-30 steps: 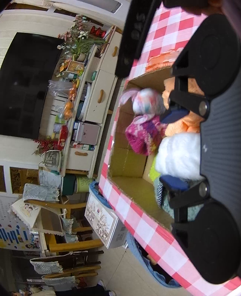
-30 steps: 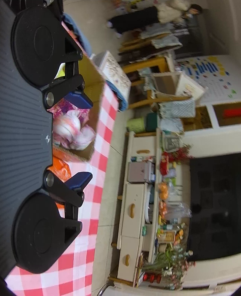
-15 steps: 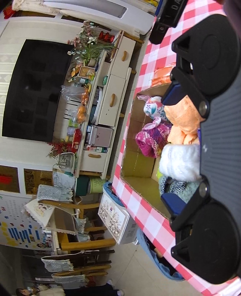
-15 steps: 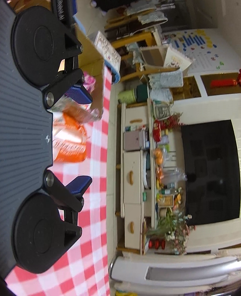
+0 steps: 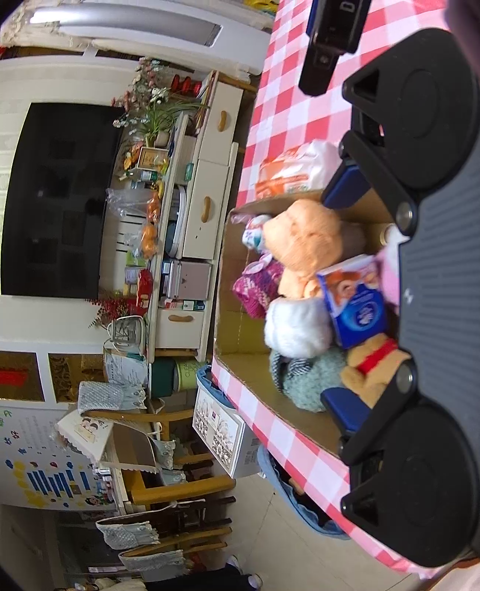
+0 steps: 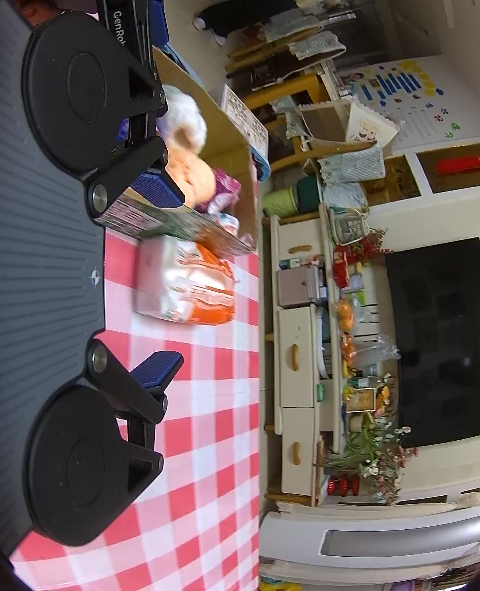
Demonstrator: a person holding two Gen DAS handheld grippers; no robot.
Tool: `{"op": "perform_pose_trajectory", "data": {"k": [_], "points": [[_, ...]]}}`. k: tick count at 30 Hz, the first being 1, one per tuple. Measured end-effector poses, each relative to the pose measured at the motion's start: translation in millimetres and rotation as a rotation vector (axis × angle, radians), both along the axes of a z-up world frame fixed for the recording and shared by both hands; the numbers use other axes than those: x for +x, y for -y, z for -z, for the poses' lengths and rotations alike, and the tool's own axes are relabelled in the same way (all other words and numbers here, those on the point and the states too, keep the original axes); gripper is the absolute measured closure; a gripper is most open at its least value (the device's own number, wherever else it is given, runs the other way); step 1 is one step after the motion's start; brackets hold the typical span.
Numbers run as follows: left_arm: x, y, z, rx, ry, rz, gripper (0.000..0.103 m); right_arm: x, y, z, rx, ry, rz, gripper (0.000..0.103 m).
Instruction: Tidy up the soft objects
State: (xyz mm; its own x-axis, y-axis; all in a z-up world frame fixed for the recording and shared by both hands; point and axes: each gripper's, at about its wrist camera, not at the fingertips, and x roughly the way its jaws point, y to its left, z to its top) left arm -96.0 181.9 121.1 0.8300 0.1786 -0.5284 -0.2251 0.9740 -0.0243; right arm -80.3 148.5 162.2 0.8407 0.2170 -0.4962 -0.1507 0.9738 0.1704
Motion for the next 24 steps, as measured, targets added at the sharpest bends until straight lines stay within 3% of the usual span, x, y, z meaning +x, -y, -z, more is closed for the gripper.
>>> {"op": "perform_pose_trajectory", "data": {"k": [8, 24], "points": [[-37.4, 11.5, -5.8, 0.031, -0.001, 0.025, 0.001, -38.8, 1.3, -2.2, -0.004, -0.011, -0.029, 0.000], [-87.4, 15.6, -18.3, 0.055, 0.045, 0.012, 0.001, -95.9, -6.5, -10.0, -0.056, 0.050, -0.079, 0.000]]}}
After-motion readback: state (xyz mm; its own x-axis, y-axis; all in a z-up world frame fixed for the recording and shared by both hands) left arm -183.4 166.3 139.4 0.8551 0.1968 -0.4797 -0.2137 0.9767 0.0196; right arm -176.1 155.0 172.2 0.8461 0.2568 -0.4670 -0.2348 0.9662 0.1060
